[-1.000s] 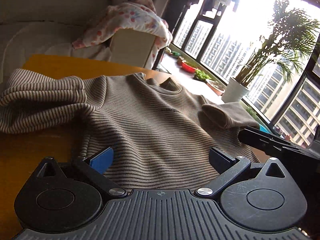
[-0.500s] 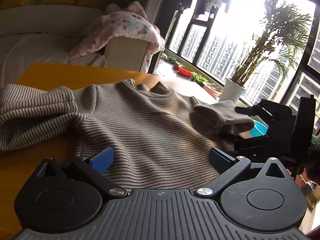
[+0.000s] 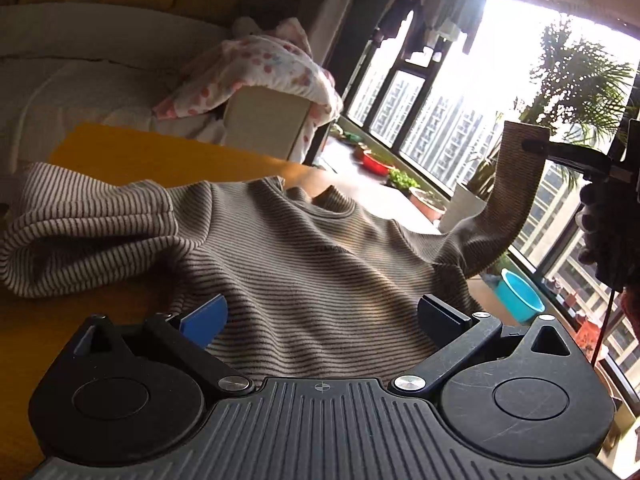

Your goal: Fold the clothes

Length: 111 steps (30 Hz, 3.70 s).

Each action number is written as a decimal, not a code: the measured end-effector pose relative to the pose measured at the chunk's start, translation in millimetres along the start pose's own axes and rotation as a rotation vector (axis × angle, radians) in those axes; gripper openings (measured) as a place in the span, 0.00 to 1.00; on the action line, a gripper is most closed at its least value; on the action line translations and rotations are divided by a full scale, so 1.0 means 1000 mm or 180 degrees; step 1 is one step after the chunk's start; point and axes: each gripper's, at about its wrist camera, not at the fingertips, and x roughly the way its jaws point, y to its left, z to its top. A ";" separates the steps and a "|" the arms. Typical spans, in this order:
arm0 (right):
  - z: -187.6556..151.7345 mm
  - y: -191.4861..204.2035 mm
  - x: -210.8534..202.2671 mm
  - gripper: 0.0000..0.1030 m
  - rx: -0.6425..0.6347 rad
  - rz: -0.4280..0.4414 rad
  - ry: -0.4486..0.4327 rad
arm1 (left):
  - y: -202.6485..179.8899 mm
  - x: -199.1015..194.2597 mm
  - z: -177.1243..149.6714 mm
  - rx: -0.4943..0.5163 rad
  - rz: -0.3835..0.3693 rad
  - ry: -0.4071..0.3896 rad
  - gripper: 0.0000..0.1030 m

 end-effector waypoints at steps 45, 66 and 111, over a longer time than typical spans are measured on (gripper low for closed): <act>-0.130 0.121 0.007 1.00 0.1399 0.1872 0.1386 | 0.049 0.017 0.026 0.1944 0.1665 0.0041 0.81; -0.053 0.176 -0.008 0.39 0.1191 0.2533 0.1051 | 0.066 -0.049 0.056 0.0674 0.1046 -0.0408 0.13; -0.061 0.261 0.070 0.10 0.1264 0.2587 0.1829 | 0.045 -0.032 0.035 0.0878 0.0913 -0.0183 0.82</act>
